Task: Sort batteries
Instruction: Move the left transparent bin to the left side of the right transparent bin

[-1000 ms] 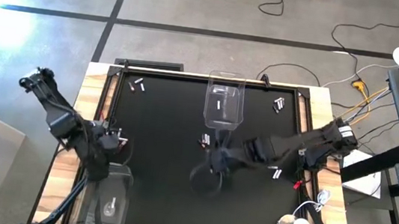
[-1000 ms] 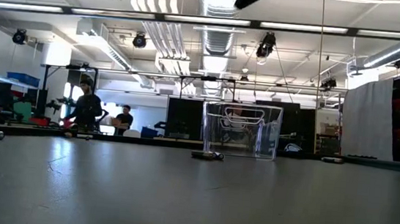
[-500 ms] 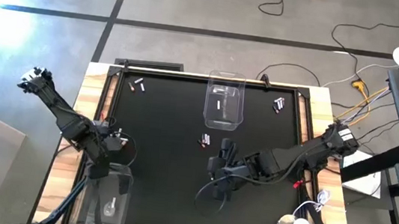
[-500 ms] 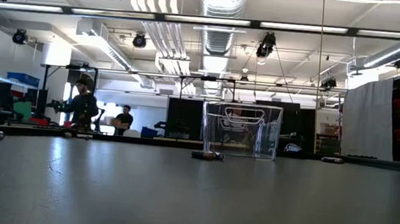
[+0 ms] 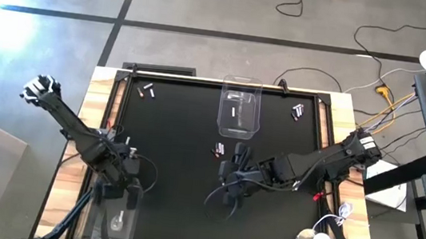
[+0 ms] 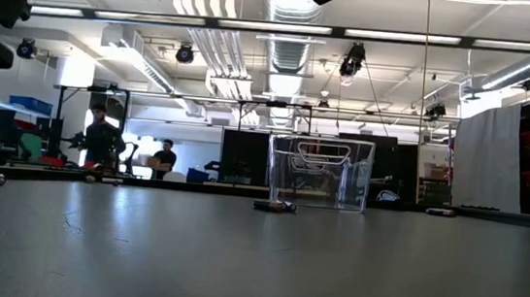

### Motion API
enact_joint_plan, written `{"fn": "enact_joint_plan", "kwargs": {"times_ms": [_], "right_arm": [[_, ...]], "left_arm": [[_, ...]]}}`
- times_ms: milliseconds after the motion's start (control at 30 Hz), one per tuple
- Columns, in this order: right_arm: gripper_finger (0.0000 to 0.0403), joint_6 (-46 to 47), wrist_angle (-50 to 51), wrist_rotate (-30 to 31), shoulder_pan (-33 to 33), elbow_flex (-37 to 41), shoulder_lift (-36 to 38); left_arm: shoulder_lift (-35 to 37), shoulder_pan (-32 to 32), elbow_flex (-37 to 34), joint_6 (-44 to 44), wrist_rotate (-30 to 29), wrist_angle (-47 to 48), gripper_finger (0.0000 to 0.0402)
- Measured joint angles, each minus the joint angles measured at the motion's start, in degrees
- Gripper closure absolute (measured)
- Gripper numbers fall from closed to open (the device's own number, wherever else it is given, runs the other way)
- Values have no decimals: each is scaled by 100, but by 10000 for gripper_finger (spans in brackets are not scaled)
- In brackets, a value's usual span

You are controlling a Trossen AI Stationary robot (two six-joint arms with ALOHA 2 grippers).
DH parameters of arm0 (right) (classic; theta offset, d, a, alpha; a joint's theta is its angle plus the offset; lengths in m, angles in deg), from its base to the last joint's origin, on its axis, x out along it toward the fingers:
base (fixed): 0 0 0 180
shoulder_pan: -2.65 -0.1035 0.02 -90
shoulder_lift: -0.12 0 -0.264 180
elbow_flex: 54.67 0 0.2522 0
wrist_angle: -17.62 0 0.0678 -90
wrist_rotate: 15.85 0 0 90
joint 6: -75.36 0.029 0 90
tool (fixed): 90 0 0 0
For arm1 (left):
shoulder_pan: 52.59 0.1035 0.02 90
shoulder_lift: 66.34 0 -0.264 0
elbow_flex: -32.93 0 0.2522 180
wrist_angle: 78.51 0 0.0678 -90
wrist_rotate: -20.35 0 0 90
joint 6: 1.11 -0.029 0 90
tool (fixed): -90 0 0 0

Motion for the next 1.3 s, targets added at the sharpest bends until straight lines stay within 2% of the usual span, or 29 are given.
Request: {"fn": "enact_joint_plan", "kwargs": {"times_ms": [67,133,367,433,700,900,1100,1300], "right_arm": [[222,84,0,-12,0,0,0],[225,129,0,-15,-2,0,2],[244,262,39,-38,0,0,24],[253,336,43,-63,0,2,60],[290,296,790,-65,12,-631,103],[320,-55,951,-60,64,-693,222],[338,-236,999,-39,122,-695,280],[333,-50,1693,-15,265,-695,409]], "left_arm": [[-138,0,-11,-160,119,-139,182],[-276,0,-1,-337,260,-164,210],[-616,-2,-17,-508,342,-175,367],[-706,3,-9,-494,340,-168,392],[-711,157,533,-753,289,-124,399],[-611,693,1414,-1393,473,674,401],[-705,1918,2352,-2728,396,1215,401],[-1062,3825,3268,-4899,280,1787,401]]}}
